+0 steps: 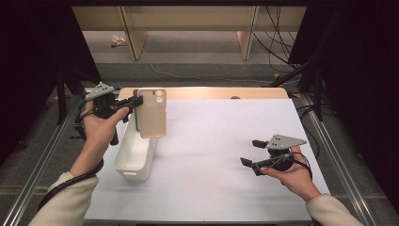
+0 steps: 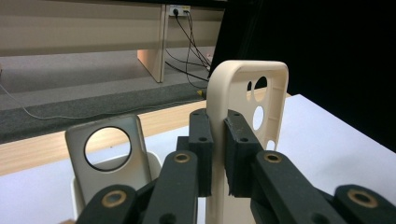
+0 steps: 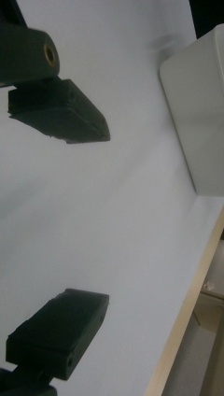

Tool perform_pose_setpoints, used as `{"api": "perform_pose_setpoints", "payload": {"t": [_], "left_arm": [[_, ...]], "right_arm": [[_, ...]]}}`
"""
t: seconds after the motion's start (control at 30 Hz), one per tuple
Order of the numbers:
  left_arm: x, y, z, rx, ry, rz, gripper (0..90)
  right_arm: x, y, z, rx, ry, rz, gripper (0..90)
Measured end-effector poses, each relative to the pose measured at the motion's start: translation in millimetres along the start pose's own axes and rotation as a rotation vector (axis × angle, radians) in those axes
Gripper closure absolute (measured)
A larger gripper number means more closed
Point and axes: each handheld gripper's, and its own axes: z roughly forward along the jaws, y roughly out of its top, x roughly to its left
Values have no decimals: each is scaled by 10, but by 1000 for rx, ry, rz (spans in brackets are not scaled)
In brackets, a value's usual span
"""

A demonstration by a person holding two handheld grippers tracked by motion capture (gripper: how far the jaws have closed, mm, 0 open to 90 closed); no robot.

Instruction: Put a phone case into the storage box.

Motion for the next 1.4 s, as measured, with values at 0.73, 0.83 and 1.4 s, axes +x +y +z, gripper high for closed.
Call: {"api": "perform_pose_setpoints", "payload": {"t": [0.73,0.83,1.4], "left_arm": [[326,86,81,-6,39,7,824],[356,115,86,-9,44,1,824],[543,149,200,14,83,19,824]], "right_arm": [[-5,-8,6,4,1,4,191],[-7,-9,6,4,1,3,191],[-13,-15,12,4,1,5,191]]}}
